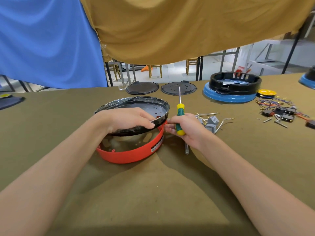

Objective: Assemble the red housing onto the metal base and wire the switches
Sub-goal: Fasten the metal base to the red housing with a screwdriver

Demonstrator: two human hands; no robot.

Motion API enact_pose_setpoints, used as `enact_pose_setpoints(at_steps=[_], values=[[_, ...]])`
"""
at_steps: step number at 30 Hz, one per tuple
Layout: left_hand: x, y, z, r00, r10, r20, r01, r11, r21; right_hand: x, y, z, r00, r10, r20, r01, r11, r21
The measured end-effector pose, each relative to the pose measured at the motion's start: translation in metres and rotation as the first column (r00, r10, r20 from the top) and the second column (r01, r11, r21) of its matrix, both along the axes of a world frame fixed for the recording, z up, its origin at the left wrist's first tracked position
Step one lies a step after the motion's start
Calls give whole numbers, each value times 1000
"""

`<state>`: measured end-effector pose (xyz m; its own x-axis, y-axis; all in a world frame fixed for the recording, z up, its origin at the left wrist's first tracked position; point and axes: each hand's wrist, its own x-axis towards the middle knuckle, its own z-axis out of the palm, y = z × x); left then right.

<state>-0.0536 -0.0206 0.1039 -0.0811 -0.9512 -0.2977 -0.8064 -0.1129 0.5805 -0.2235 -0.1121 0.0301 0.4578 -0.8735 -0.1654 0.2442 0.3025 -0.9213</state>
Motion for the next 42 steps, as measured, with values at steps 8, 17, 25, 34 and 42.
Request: enact_pose_setpoints(at_steps=[8,17,25,34,42], values=[[2,1,0,1000,-10,18,10,1000,3,-1,0,1,1000,6,-20,-6,1000,0],[-4,5,-4,999,-35,36,36,999,-16,-2,4,2,999,2,-41,-2,1000,1],[-23,7,-1,977,-79,200,96,992,-78,-2,4,2,1000,5,-29,-5,1000,0],[-53,4,-23,901,37,433,90,959,-268,-4,6,2,999,30,24,-31,999,25],[-59,7,-35,892,124,435,51,928,-369,-4,10,3,1000,20,-10,-20,1000,-7]])
